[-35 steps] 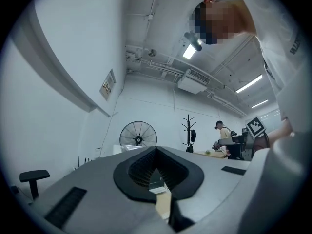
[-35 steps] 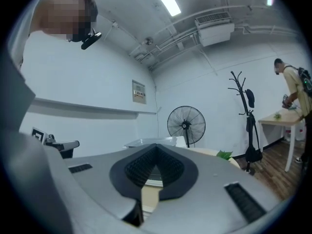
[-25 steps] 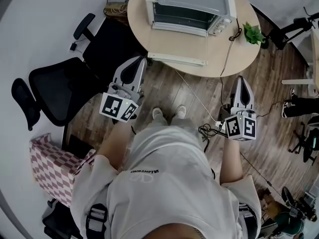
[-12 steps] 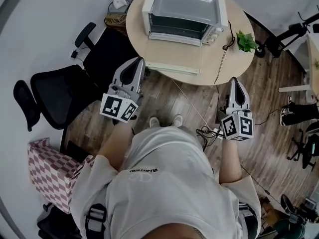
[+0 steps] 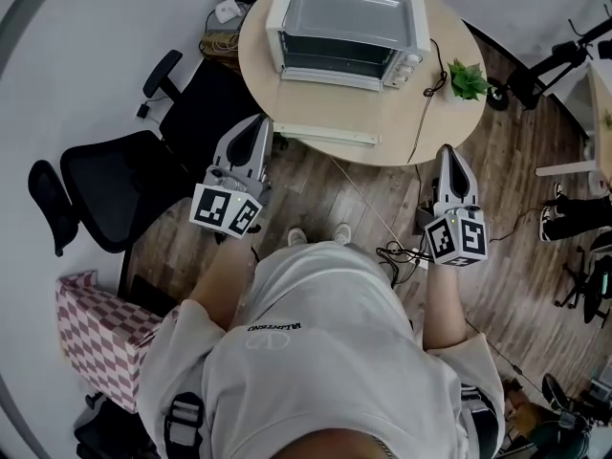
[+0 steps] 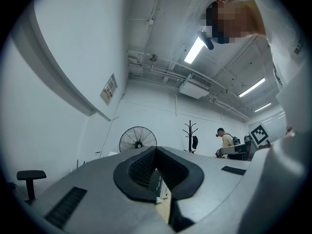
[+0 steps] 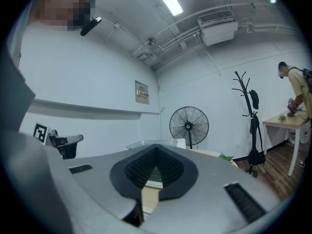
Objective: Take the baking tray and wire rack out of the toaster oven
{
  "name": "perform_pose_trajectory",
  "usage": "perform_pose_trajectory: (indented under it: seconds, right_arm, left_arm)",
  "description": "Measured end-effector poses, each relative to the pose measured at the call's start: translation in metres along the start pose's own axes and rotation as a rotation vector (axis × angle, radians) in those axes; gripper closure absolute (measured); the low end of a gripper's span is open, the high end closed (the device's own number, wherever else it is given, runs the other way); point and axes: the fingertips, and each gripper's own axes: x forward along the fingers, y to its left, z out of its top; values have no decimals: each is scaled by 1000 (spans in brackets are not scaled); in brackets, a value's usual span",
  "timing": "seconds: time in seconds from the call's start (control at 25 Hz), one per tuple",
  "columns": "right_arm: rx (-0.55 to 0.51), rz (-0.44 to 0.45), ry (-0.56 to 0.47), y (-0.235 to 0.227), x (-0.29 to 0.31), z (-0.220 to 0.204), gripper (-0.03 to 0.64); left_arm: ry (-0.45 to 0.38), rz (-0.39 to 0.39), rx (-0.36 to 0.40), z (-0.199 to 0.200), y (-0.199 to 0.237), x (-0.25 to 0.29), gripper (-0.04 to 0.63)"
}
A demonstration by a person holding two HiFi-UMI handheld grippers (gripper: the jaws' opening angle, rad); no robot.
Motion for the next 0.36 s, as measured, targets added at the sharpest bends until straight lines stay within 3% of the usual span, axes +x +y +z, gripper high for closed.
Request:
perform_pose_trajectory:
  seconds: [0.36]
  right_arm:
    - [3, -17, -2, -11, -3, 2, 617]
  left_arm:
    - [9, -11, -8, -6, -9, 2, 592]
